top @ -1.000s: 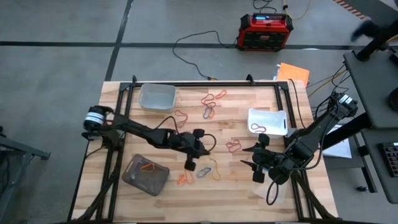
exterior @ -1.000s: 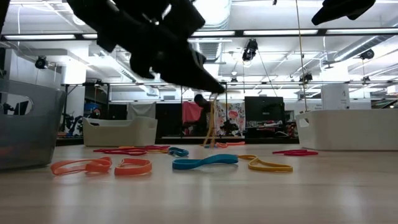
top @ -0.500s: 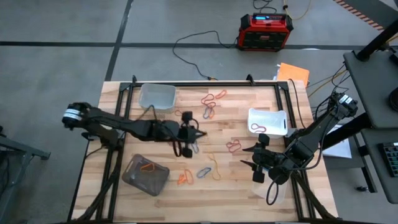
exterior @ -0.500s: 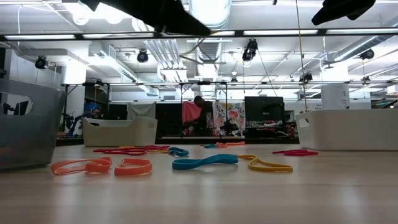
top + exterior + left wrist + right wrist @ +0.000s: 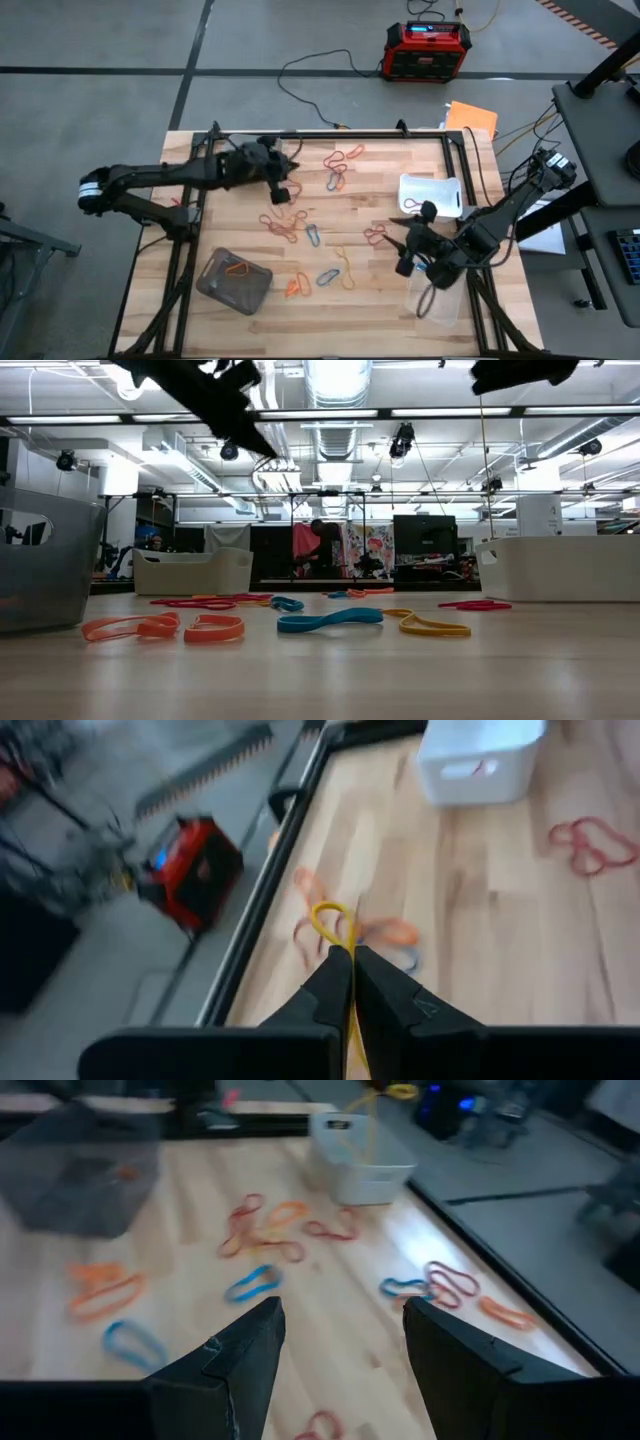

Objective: Sort rubber bands into baskets
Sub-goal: Put the yellow rubber band into the gray bin

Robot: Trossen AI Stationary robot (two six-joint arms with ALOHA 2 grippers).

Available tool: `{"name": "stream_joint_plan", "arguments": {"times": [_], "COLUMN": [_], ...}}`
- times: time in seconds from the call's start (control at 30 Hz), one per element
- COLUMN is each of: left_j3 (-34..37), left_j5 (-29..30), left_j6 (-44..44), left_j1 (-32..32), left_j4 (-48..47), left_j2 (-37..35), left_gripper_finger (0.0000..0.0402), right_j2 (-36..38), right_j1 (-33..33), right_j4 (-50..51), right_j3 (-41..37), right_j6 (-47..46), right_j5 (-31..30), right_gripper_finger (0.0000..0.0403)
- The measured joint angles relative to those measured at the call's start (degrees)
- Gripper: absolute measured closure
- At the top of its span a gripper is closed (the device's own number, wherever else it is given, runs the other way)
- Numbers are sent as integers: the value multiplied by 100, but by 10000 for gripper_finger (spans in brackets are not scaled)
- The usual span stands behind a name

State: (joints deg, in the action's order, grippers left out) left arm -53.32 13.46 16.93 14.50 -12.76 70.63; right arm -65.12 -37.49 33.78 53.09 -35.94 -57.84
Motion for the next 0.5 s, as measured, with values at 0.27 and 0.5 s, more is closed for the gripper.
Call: {"name": "stream_joint_plan", "arguments": {"times": [0.27,0.5], "left_j3": [97,97], "left_j5": [-829,-1710], "left_j6": [273,562], "left_j1": [1340,2564], "left_j4": [-369,-513], "left_j2": [30,127], "left_gripper_finger": [401,401], "right_j2": [5,24], "right_j1": [1634,3452], "right_j4": [-25,-116], "right_j3": [223,290], "right_j6": [937,1990], "right_j5": [814,1979], "right_gripper_finger": [202,202]}}
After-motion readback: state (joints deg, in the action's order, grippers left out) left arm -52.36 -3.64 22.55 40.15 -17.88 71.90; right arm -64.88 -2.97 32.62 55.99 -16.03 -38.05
